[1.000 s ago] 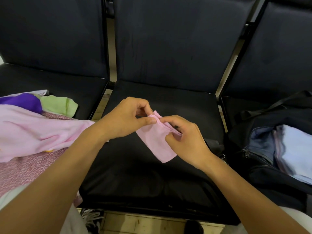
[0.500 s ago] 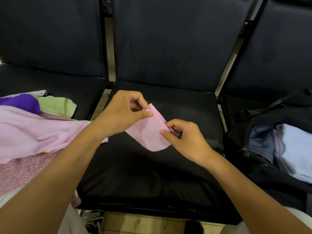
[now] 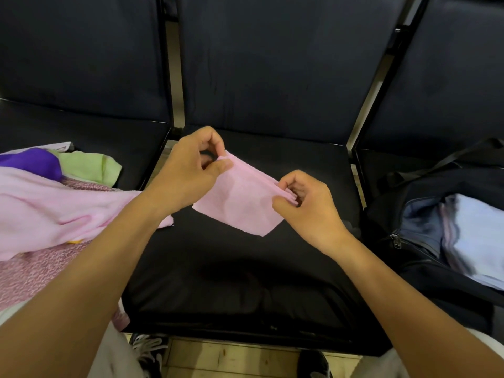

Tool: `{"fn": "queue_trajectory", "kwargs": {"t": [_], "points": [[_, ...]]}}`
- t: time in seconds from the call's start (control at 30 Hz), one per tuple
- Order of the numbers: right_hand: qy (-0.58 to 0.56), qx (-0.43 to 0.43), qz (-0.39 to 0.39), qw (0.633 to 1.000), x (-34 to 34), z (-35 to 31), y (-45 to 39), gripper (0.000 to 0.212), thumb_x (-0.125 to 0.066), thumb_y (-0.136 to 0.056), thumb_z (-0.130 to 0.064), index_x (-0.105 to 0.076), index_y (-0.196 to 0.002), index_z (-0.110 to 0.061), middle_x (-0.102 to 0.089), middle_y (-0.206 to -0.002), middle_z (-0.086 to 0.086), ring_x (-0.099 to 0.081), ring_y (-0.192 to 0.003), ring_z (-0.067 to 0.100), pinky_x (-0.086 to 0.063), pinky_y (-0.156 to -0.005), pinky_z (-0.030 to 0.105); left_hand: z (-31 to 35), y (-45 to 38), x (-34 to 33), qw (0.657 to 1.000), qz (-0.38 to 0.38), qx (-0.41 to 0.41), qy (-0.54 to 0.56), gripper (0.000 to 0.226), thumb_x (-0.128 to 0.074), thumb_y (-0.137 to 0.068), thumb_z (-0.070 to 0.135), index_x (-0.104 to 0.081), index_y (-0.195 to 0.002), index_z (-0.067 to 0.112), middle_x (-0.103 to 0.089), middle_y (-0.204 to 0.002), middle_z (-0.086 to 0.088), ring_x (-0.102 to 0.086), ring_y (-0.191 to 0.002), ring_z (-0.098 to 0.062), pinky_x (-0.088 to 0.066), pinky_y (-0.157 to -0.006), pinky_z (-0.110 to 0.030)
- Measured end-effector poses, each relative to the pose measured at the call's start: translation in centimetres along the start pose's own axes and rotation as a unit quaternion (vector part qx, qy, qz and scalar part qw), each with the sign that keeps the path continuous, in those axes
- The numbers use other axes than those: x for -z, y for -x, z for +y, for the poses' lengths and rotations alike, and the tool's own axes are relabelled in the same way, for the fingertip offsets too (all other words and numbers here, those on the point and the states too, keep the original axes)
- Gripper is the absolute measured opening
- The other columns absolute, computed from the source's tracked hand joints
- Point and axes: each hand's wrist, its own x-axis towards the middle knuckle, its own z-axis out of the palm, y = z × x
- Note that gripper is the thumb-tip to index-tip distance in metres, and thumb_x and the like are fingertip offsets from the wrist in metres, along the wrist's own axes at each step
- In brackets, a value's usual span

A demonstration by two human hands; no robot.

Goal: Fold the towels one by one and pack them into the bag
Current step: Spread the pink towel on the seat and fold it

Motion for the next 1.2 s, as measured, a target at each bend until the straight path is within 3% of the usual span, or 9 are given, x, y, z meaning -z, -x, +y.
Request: {"fn": "queue_trajectory", "kwargs": {"t": [0.13, 0.27, 0.4, 0.5, 0.6, 0.67, 0.87, 1.0, 1.2], "points": [[-0.133, -0.084, 0.043, 0.987, 0.7, -0.8, -0.3, 0.031, -0.071, -0.086, -0.006, -0.062, -0.113, -0.02, -0.07, -0.1, -0.004, -0.068, -0.09, 0.006, -0.056, -0.074, 0.02, -0.1, 0.1, -0.2, 0.999, 0.014, -0.034, 0.01, 0.022, -0.06, -0.093, 0.009, -0.041, -0.101, 0.018, -0.055, -0.098, -0.002, -0.06, -0.088, -0.015, -0.052, -0.074, -0.019], [-0.358, -0.223, -0.001, 0.907, 0.8, -0.9, -0.4, 0.028, -0.065, -0.093, -0.014, -0.067, -0.121, -0.014, -0.075, -0.111, 0.0, -0.071, -0.102, 0.015, -0.057, -0.087, 0.031, 0.3, 0.5, -1.2, 0.997, 0.025, -0.071, 0.018, 0.016, -0.049, -0.099, 0.013, -0.036, -0.105, 0.018, -0.046, -0.092, 0.007, -0.049, -0.079, 0.002, -0.045, -0.068, -0.015], [-0.336, -0.231, -0.005, 0.913, 0.2, -0.8, -0.3, 0.022, -0.06, -0.097, -0.022, -0.065, -0.118, -0.016, -0.073, -0.113, -0.001, -0.07, -0.106, 0.019, -0.058, -0.09, 0.038, 0.9, 0.6, -2.1, 0.996, 0.066, -0.045, 0.039, 0.021, -0.05, -0.098, 0.011, -0.035, -0.11, 0.021, -0.045, -0.095, 0.014, -0.05, -0.084, 0.007, -0.042, -0.07, -0.006], [-0.247, -0.205, 0.043, 0.946, -0.2, -0.9, -0.3, 0.019, -0.055, -0.1, -0.028, -0.059, -0.118, -0.022, -0.068, -0.114, -0.002, -0.067, -0.105, 0.018, -0.058, -0.087, 0.039, 1.5, 0.9, -2.4, 0.982, 0.06, 0.113, 0.14, 0.03, -0.058, -0.096, 0.025, -0.04, -0.12, 0.023, -0.058, -0.103, 0.009, -0.061, -0.09, -0.007, -0.049, -0.069, -0.02], [-0.2, -0.203, 0.084, 0.955, -0.2, -0.9, -0.4, 0.02, -0.049, -0.102, -0.03, -0.053, -0.121, -0.025, -0.062, -0.113, -0.005, -0.063, -0.1, 0.013, -0.056, -0.074, 0.029, 2.1, 1.1, -2.0, 0.882, -0.056, 0.34, 0.32, 0.037, -0.066, -0.088, 0.04, -0.06, -0.119, 0.02, -0.073, -0.102, -0.002, -0.072, -0.089, -0.02, -0.059, -0.068, -0.034], [-0.201, -0.21, 0.093, 0.952, -0.2, -0.8, -0.5, 0.021, -0.047, -0.103, -0.031, -0.051, -0.124, -0.026, -0.06, -0.112, -0.006, -0.062, -0.098, 0.011, -0.054, -0.069, 0.026, 2.1, 1.0, -1.8, 0.84, -0.099, 0.377, 0.378, 0.034, -0.071, -0.084, 0.036, -0.066, -0.113, 0.018, -0.075, -0.101, -0.007, -0.073, -0.092, -0.023, -0.06, -0.076, -0.038], [-0.288, -0.311, 0.084, 0.902, 0.1, -1.3, -0.8, 0.023, -0.058, -0.098, -0.035, -0.063, -0.115, -0.021, -0.072, -0.105, 0.002, -0.071, -0.09, 0.019, -0.059, -0.061, 0.03, 1.8, 0.9, -2.5, 0.913, -0.092, 0.306, 0.253, 0.025, -0.061, -0.093, 0.028, -0.062, -0.117, 0.021, -0.068, -0.108, -0.002, -0.067, -0.096, -0.02, -0.059, -0.074, -0.037], [-0.39, -0.391, 0.043, 0.833, 0.3, -0.9, -0.7, 0.022, -0.068, -0.092, -0.03, -0.07, -0.11, -0.018, -0.076, -0.102, 0.006, -0.073, -0.095, 0.027, -0.06, -0.079, 0.041, 1.6, 1.0, -3.3, 0.968, -0.037, 0.206, 0.138, 0.016, -0.052, -0.099, 0.025, -0.052, -0.114, 0.028, -0.059, -0.107, 0.006, -0.06, -0.09, -0.012, -0.049, -0.066, -0.024], [-0.266, -0.333, 0.032, 0.904, -0.2, -0.8, -0.9, 0.012, -0.053, -0.102, -0.018, -0.064, -0.102, -0.02, -0.071, -0.109, 0.003, -0.07, -0.099, 0.023, -0.058, -0.09, 0.045, 0.8, 0.7, -3.7, 0.99, -0.003, 0.131, 0.051, 0.038, -0.054, -0.096, 0.016, -0.038, -0.13, 0.026, -0.056, -0.115, 0.003, -0.057, -0.088, -0.01, -0.043, -0.061, -0.017]]}}
